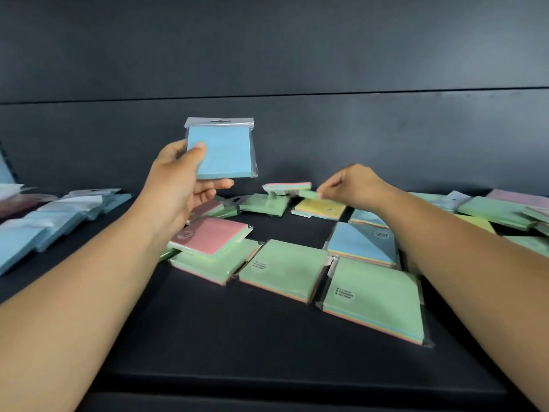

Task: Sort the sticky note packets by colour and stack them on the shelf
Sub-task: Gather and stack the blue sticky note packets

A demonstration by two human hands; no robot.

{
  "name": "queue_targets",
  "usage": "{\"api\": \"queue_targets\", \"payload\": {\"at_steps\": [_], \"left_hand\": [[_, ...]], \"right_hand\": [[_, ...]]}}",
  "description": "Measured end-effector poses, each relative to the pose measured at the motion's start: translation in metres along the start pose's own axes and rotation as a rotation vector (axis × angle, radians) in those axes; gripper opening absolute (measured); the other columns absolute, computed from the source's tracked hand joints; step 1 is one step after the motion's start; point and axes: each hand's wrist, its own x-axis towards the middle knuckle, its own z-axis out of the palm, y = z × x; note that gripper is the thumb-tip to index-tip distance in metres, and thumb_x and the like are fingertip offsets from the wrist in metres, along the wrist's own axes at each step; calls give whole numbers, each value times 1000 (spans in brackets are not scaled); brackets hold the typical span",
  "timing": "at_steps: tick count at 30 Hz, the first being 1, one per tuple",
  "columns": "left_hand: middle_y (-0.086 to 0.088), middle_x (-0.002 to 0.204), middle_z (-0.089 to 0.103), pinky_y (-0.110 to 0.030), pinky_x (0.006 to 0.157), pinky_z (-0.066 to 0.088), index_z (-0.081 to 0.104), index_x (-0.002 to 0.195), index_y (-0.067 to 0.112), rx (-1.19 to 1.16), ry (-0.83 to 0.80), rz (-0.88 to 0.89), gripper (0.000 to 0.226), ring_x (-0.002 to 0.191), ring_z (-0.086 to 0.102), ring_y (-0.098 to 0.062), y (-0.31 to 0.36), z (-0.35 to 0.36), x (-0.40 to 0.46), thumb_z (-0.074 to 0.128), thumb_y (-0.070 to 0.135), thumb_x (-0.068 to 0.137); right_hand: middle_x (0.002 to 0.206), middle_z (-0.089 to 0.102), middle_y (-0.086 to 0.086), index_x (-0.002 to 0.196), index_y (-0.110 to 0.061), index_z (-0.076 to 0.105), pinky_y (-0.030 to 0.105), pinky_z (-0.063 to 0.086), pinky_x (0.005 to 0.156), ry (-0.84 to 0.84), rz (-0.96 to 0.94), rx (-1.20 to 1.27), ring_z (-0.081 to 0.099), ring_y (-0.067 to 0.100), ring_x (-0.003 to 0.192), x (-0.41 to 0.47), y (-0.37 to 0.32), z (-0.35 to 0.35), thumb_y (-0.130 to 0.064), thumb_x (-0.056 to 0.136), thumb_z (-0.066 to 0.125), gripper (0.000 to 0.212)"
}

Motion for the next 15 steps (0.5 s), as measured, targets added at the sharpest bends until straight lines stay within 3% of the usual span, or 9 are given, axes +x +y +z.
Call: {"api": "queue_targets", "payload": {"at_steps": [4, 6, 9, 11, 15], "left_hand": [[1, 82, 62, -11, 42, 41, 45, 108, 22, -83, 70, -25, 11, 44, 64, -7, 14, -18, -5, 44, 25, 98], [0, 81, 63, -11, 40, 41, 47, 107, 23, -53, 75, -21, 11, 44, 64, -8, 19, -32, -11, 45, 25, 97], [-1, 77, 64, -12, 40, 41, 50, 100, 25, 0, 120, 16, 5, 43, 63, -9, 22, -61, -24, 46, 25, 97], [-3, 77, 63, -11, 39, 40, 49, 104, 24, 21, 143, 28, 9, 42, 62, -9, 23, -83, -34, 45, 25, 97], [-6, 82, 62, -10, 38, 39, 46, 116, 19, 37, 159, 11, 19, 42, 63, -9, 27, -121, -41, 43, 25, 98]], "right_hand": [[100, 69, 7, 91, -12, 73, 24, 44, 73, -148, -71, -2, 57, 18, 90, -12, -21, -3, -22, 88, 59, 18], [96, 67, 2, 92, -17, 72, 21, 42, 69, -205, -133, 65, 54, 15, 89, -23, -43, -4, -31, 89, 59, 19], [118, 64, -4, 113, -23, 66, 22, 41, 91, -372, -308, 120, 56, 13, 109, -46, -83, 5, -39, 89, 56, 30], [131, 50, -13, 132, -30, 50, 21, 29, 101, -493, -442, 31, 42, 6, 126, -62, -109, 19, -46, 91, 50, 45], [156, 19, -10, 148, -29, 19, 28, 16, 115, -641, -429, -297, 19, 14, 143, -71, -134, 43, -58, 93, 31, 63]]}}
